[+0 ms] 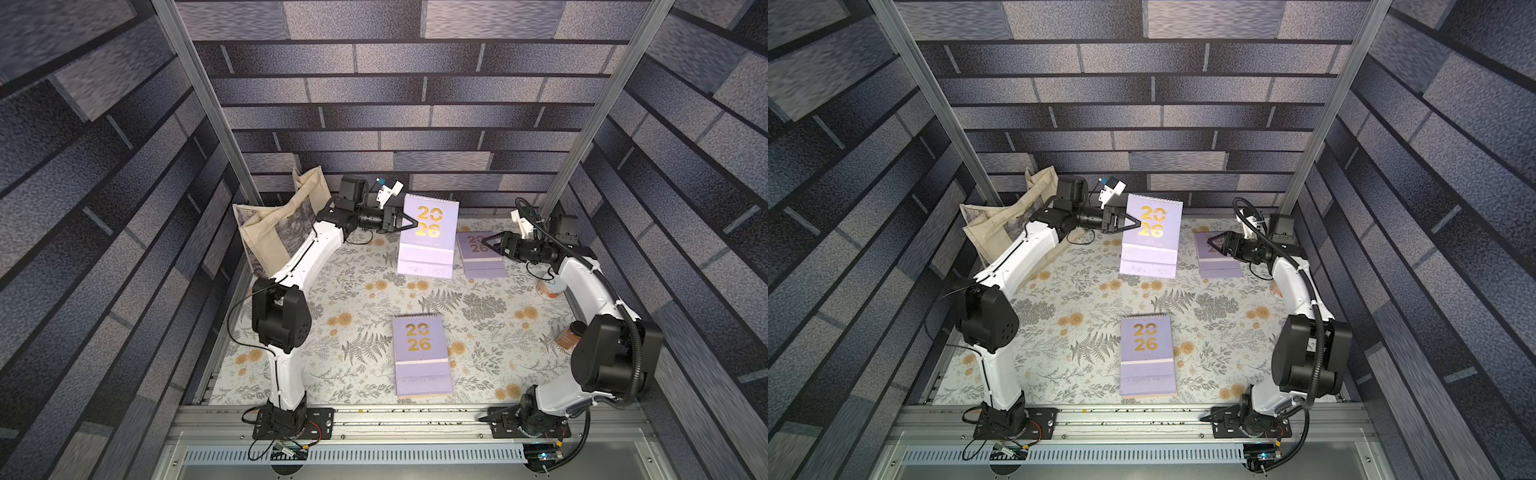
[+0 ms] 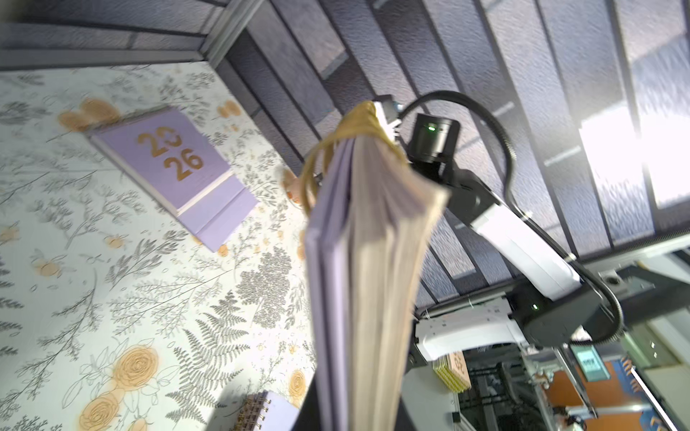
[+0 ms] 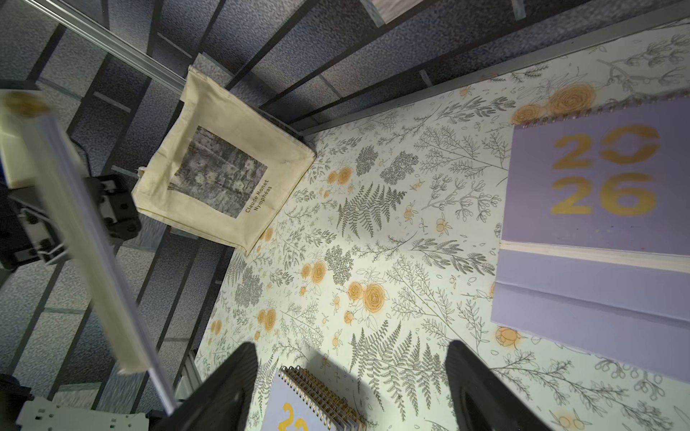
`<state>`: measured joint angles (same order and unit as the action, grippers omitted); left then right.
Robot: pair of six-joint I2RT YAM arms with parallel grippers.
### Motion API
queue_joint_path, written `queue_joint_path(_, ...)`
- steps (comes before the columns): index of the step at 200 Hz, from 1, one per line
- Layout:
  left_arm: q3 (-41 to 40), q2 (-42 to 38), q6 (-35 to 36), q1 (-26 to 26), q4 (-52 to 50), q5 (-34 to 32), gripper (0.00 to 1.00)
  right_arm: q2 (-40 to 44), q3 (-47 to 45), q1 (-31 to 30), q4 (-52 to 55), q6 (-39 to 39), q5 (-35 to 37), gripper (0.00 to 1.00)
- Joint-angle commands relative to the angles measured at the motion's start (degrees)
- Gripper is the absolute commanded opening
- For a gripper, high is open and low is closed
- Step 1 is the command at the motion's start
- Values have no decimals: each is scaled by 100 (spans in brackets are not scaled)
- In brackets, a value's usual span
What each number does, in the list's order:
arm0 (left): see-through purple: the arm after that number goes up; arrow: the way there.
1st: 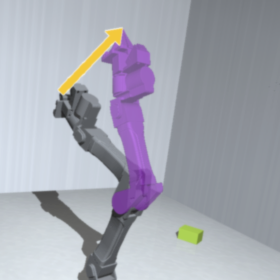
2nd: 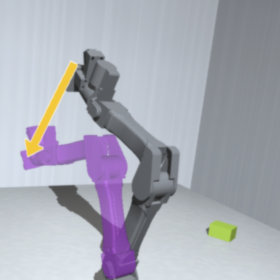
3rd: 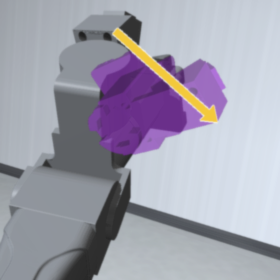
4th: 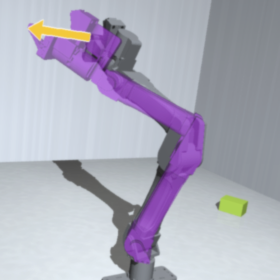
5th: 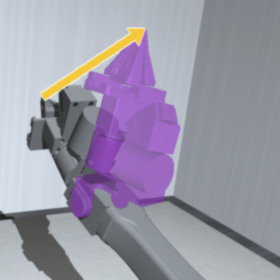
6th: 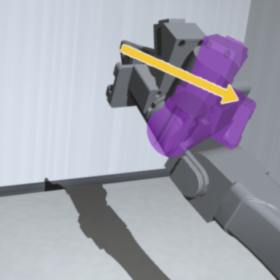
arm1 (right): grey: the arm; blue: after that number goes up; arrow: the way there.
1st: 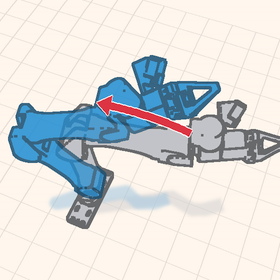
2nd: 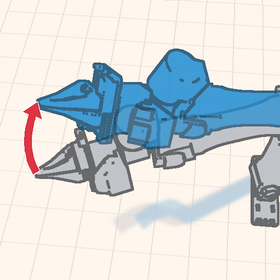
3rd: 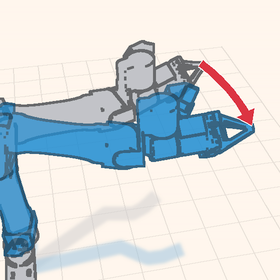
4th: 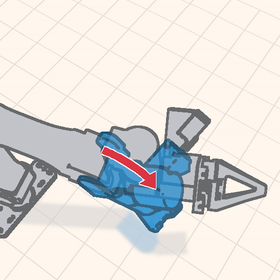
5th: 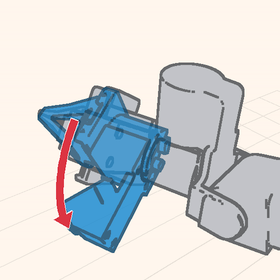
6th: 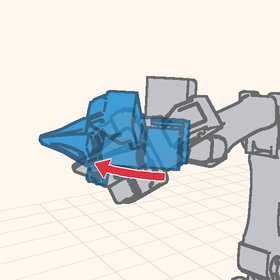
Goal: Stack the calendars
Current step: Pick up the calendar at the center of the board.
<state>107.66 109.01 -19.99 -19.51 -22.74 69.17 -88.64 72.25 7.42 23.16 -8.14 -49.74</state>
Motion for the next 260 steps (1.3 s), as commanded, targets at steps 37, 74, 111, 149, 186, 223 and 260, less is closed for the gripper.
queue_joint_path(37, -1911, -1289, 343, 114, 285, 942, 0, 773, -683, -775, -833, -431, -424, 81)
queue_joint_path(74, -2704, -1827, 95, 160, 657, 863, 0, 1111, -1064, -1058, -2074, -1222, -737, 81)
queue_joint_path(111, -3042, -2024, -153, 204, 1026, 787, 0, 1146, -1375, -1385, -2341, -1286, -810, 81)
queue_joint_path(149, -2988, -1903, -355, 214, 1262, 812, 0, 1306, -1639, -1776, -2854, -1531, -814, 81)
queue_joint_path(186, -2941, -1722, -361, 283, 1290, 816, 0, 1616, -1852, -1859, -3309, -1924, -754, 82)
queue_joint_path(223, -2925, -1586, -392, 386, 1320, 826, 0, 1957, -1898, -1869, -3177, -1899, -691, 82)
queue_joint_path(260, -2889, -1526, -443, 393, 1392, 827, 0, 2050, -1858, -1927, -3298, -2046, -702, 82)
